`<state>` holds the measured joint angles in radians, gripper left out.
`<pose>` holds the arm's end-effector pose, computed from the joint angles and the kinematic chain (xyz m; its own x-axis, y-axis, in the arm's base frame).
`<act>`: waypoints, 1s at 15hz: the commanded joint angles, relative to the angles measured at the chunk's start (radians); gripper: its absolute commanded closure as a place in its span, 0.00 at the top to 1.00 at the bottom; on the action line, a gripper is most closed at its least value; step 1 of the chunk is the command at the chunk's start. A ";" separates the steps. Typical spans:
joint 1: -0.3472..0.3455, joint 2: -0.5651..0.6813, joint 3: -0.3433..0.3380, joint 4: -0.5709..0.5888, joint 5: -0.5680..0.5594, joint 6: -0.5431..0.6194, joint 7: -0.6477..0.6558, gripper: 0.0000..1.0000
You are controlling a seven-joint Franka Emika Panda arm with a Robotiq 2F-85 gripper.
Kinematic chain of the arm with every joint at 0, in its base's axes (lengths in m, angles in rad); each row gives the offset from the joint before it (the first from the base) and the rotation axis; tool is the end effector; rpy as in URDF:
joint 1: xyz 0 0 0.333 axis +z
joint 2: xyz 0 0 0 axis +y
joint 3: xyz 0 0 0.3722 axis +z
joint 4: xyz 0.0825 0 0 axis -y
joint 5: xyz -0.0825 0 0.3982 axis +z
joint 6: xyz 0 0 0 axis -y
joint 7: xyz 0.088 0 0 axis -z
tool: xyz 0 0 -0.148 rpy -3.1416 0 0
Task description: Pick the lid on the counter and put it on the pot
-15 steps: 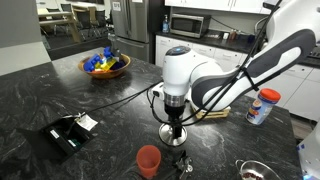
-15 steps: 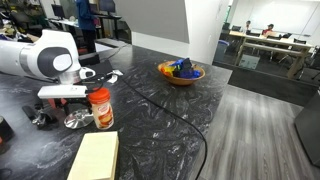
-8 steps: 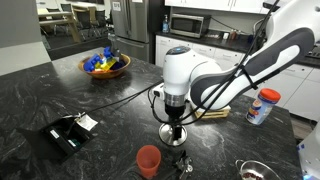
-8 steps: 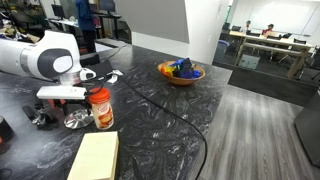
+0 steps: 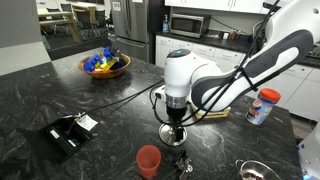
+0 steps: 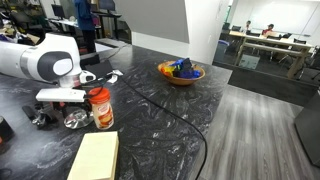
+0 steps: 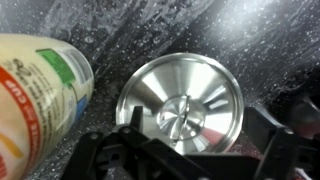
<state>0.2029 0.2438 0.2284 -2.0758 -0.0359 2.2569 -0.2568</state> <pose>0.5439 0.2448 0.3140 0.7591 0.6493 -0.0466 0.6480 -0.7605 -0.0414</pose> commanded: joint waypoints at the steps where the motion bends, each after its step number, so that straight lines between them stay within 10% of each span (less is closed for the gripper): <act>1: -0.002 -0.007 0.002 -0.011 0.006 0.004 -0.003 0.85; 11: -0.009 -0.012 -0.001 -0.011 0.016 0.016 0.011 0.10; 15: -0.009 -0.016 -0.003 -0.014 0.017 0.014 0.021 0.00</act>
<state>0.1976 0.2409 0.2264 -2.0764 -0.0296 2.2606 -0.2443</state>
